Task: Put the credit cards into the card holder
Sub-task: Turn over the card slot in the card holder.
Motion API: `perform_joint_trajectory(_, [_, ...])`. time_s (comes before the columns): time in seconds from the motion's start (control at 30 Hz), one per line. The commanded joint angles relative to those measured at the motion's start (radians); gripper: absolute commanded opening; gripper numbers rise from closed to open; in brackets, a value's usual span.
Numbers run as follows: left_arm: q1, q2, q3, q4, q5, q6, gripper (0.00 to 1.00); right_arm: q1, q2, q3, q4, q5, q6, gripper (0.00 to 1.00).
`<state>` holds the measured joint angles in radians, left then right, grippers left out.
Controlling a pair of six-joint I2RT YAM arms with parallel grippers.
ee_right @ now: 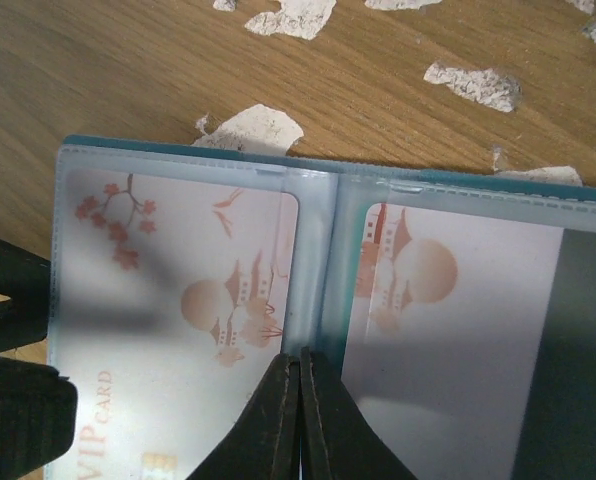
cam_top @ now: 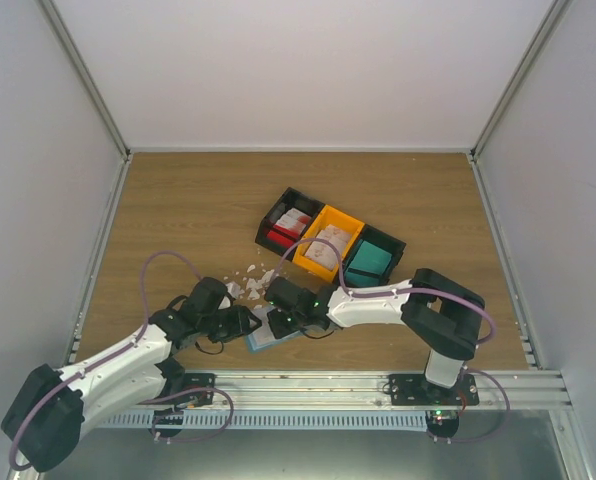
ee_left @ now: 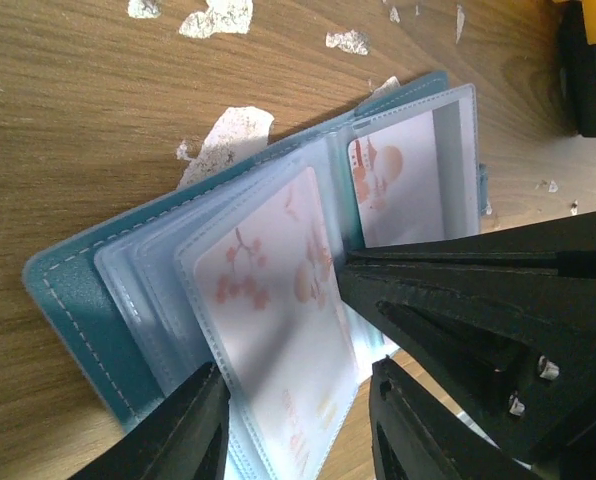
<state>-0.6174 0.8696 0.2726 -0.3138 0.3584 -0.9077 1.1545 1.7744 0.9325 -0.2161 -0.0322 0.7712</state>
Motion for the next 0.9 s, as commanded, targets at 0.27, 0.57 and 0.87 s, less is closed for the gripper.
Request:
perform_joint_trajectory(0.27, [-0.005,-0.024,-0.013,0.062,0.043,-0.007,0.30,0.004,0.096,-0.071,-0.080,-0.030,-0.006,0.03])
perform_joint_trajectory(0.57, [-0.005,-0.012,-0.025,0.191,0.148,0.007,0.39,0.000,-0.067,-0.070,-0.078,0.066,0.019,0.11])
perform_joint_trajectory(0.87, [-0.005,0.136,0.008,0.374,0.229,0.054,0.54,-0.125,-0.392,-0.102,-0.201,0.272,0.005,0.32])
